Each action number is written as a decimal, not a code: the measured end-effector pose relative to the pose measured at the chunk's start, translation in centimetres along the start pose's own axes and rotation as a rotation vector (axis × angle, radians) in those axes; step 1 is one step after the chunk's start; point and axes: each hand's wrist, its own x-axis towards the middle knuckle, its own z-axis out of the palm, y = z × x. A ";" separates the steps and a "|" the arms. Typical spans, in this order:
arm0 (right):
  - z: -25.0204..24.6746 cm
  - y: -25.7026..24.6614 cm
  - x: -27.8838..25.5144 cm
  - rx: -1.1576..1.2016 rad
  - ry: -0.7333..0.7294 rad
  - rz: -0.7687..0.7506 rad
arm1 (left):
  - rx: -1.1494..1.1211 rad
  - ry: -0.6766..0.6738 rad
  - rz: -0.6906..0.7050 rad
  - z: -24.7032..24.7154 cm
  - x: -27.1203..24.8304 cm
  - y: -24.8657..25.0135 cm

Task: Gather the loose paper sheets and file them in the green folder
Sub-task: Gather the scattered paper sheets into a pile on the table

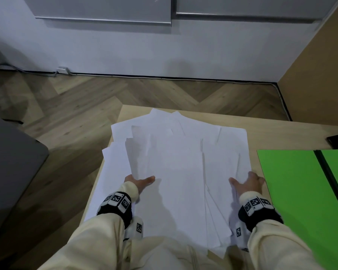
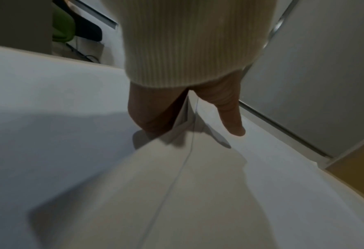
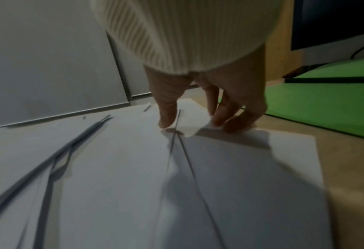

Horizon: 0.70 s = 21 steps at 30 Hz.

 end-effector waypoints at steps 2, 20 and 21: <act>0.3 -0.2 0.2 0.037 -0.029 0.015 | 0.043 -0.003 0.009 0.3 -0.5 0.5; -1.0 -1.1 0.2 0.050 -0.385 -0.079 | -0.085 -0.072 0.013 1.7 -0.6 1.3; -1.1 -1.3 0.0 0.014 -0.433 -0.084 | -0.088 -0.094 0.005 1.4 -0.4 1.4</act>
